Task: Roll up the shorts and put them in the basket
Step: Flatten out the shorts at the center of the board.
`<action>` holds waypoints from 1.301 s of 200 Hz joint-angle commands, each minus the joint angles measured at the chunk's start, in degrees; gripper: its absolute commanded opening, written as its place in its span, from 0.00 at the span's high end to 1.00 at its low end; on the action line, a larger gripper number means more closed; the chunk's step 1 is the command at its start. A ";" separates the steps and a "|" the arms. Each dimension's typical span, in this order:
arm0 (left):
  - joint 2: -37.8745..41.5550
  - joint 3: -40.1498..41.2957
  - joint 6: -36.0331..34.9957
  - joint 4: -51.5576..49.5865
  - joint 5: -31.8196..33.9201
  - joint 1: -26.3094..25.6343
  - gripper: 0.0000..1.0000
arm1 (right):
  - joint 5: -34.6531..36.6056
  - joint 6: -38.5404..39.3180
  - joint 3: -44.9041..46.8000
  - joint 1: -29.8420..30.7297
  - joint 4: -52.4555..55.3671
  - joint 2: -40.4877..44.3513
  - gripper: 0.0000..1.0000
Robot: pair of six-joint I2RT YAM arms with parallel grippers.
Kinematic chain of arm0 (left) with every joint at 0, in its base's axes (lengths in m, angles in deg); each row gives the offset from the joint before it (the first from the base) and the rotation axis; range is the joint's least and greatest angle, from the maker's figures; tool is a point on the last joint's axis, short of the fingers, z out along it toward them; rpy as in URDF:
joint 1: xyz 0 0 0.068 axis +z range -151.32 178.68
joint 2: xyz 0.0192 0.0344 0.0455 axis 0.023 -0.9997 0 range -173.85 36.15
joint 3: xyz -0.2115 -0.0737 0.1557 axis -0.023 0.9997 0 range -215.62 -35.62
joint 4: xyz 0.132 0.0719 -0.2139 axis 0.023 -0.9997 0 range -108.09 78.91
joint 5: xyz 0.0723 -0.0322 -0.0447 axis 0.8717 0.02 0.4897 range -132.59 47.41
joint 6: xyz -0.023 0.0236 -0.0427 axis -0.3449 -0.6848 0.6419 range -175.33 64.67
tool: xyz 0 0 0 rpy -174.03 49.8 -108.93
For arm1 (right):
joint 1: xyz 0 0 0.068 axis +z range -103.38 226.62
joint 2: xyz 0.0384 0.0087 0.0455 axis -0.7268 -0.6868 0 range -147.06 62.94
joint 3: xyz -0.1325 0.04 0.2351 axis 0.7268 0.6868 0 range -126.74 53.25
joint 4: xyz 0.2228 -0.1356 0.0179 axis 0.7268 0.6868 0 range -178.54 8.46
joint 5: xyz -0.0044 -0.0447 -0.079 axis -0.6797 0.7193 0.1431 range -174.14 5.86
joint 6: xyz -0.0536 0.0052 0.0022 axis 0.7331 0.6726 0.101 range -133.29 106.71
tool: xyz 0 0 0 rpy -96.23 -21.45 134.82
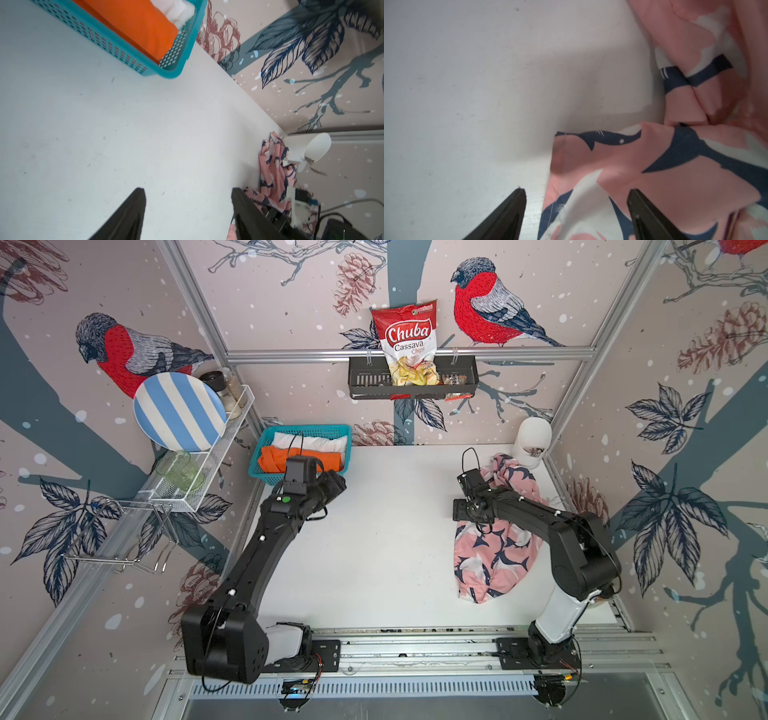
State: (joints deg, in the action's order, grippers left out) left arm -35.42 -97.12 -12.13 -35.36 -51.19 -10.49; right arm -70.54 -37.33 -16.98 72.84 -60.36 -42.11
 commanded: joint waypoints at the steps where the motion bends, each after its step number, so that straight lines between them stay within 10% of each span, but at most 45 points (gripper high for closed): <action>1: 3.60 6.16 -3.37 5.84 -0.69 -1.07 0.30 | 7.18 -2.20 -4.19 0.32 3.51 -5.64 0.21; 26: 7.35 11.99 -4.55 8.00 -2.36 -1.96 0.30 | 7.41 -3.25 -6.12 -0.05 3.71 -9.63 0.41; 66: 10.35 15.15 -5.63 7.97 -1.85 -2.26 0.31 | 7.31 -4.12 -12.02 4.67 4.67 -6.03 1.00; 151: 26.38 14.18 -7.31 2.65 22.51 -2.26 0.26 | 5.96 9.81 -60.86 32.32 7.40 2.37 1.00; 181: 31.75 13.72 -6.41 1.99 26.06 -2.26 0.25 | 6.10 9.82 -48.42 28.99 -4.62 13.81 1.00; 236: 23.05 14.40 -8.33 5.34 11.98 -2.26 0.26 | -16.07 -11.72 -8.06 -3.54 -14.42 26.82 1.00; 260: 12.77 12.75 -9.41 5.52 2.66 -2.26 0.30 | -21.85 -15.60 5.68 -10.77 -13.52 28.03 0.48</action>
State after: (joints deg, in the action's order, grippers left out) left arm -15.99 -82.65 -19.41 -31.06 -37.83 -12.67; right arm -82.95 -45.96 -20.83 67.20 -70.67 -15.31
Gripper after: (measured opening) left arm 0.723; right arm 0.167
